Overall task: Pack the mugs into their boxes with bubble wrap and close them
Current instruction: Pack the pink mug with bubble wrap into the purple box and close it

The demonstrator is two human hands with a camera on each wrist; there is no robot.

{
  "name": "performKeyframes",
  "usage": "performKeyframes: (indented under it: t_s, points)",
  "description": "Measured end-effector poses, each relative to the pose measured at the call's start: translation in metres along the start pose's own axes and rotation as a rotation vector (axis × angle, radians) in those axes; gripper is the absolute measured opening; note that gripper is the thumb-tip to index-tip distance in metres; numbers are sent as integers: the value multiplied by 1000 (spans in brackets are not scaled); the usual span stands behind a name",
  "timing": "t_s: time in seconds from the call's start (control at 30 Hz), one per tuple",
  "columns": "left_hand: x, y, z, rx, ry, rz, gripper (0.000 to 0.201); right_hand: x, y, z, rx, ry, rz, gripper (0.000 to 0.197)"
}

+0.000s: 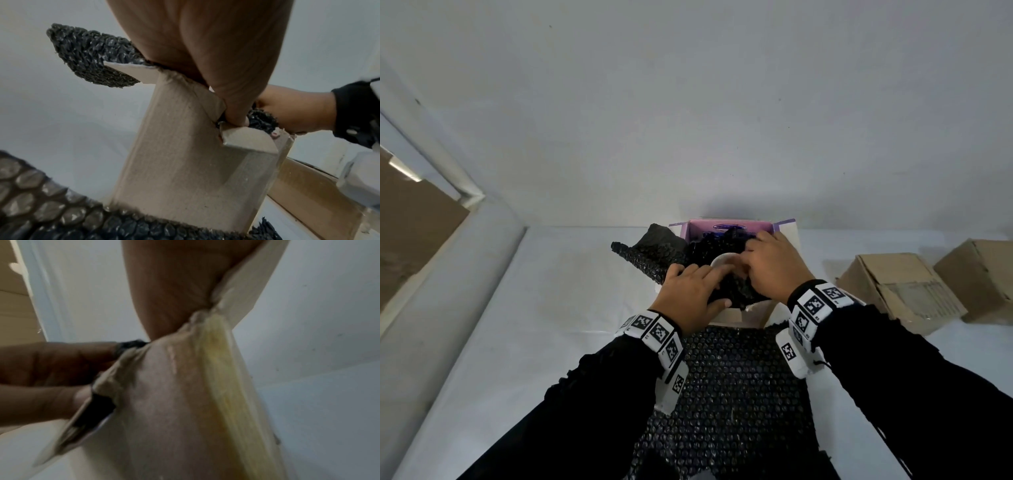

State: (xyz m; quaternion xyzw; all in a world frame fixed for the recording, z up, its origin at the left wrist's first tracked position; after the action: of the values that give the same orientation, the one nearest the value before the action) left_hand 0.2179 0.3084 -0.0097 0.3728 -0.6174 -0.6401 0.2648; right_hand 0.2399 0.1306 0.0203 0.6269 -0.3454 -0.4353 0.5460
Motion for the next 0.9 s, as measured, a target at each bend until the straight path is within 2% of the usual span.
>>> performKeyframes:
  t_s: [0.13, 0.27, 0.33, 0.43, 0.53, 0.67, 0.7, 0.77, 0.83, 0.9]
  points:
    - [-1, -1, -3, 68, -23, 13, 46, 12, 11, 12, -57, -73, -14, 33]
    - [-3, -5, 1, 194, -69, 73, 45, 12, 14, 9, -273, -135, -35, 30]
    - [-5, -4, 1, 168, -85, 81, 52, 9, 16, 2, -366, -189, 20, 29]
    - [-4, -2, 0, 58, -112, 7, 63, 6, 12, 0, -449, -229, 94, 24]
    - [0, -3, 2, 3, -112, -87, 68, 4, 4, 5, -373, -190, 168, 30]
    - [3, -4, 4, -22, -86, -149, 70, 1, 5, 10, -70, -91, 66, 26]
    - [3, -5, 3, -35, -86, -150, 70, 1, 5, 13, -50, -79, 61, 24]
    - [4, -4, 2, -50, -91, -138, 71, 5, 3, 17, -100, -95, 59, 14]
    - [1, 0, 2, 43, -65, -80, 65, 10, 2, 17, -192, -142, 34, 23]
    - [-8, 9, 6, 280, 65, -17, 43, 10, 6, 15, -207, -154, 16, 26]
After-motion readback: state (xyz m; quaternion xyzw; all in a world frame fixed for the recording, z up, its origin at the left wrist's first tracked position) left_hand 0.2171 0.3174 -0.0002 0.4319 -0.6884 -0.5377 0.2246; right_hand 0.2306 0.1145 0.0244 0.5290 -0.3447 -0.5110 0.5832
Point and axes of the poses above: each hand's wrist, its own z-axis away from the middle knuckle, its own y-axis out of the back of the hand, x = y × z, the point moved 2 cm from there along -z, towards the middle knuckle, and after that the axes turned 15 degrees about -z, right-handed, at the moved point
